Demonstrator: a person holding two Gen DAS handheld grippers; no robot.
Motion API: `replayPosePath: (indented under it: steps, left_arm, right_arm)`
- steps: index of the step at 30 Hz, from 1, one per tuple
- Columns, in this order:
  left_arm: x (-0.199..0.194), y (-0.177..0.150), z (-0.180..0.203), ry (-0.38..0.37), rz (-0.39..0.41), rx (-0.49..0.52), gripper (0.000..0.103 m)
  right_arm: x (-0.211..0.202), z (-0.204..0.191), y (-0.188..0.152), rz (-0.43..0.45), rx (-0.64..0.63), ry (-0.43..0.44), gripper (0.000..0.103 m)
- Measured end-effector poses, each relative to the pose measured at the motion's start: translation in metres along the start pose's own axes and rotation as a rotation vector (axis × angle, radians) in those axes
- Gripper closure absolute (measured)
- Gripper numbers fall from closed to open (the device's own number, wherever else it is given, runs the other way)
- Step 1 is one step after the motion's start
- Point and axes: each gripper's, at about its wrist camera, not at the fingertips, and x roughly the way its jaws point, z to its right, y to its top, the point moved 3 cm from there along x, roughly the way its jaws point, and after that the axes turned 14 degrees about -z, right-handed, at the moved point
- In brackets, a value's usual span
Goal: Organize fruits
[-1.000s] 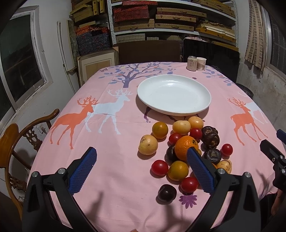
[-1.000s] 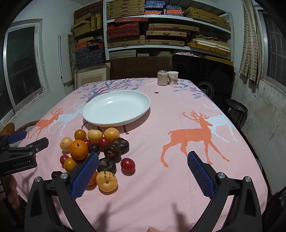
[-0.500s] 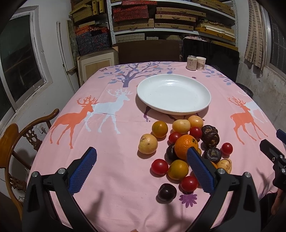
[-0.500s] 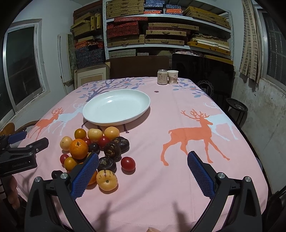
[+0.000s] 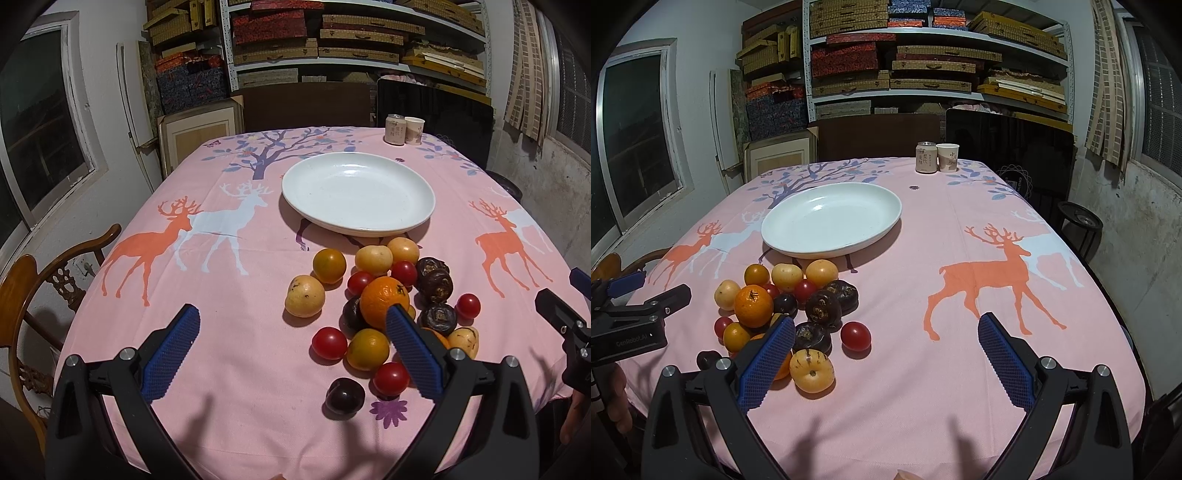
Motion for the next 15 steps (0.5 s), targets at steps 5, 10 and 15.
replayPosePath:
  steps: [5,10,15]
  left_arm:
    - [0.0,0.0,0.0002,0.003,0.002,0.001,0.004]
    - [0.0001,-0.0002,0.0002,0.001,0.0,0.0,0.004]
    - [-0.0002,-0.0022,0.0012,0.001,0.0,0.002,0.004]
  right_arm:
    - [0.0003,-0.0001,-0.0004,-0.001,0.001,-0.001,0.003]
    - [0.0003,0.0001,-0.0007,-0.002,0.001,0.0,0.003]
    - [0.003,0.001,-0.0026,-0.013,0.006,0.001,0.003]
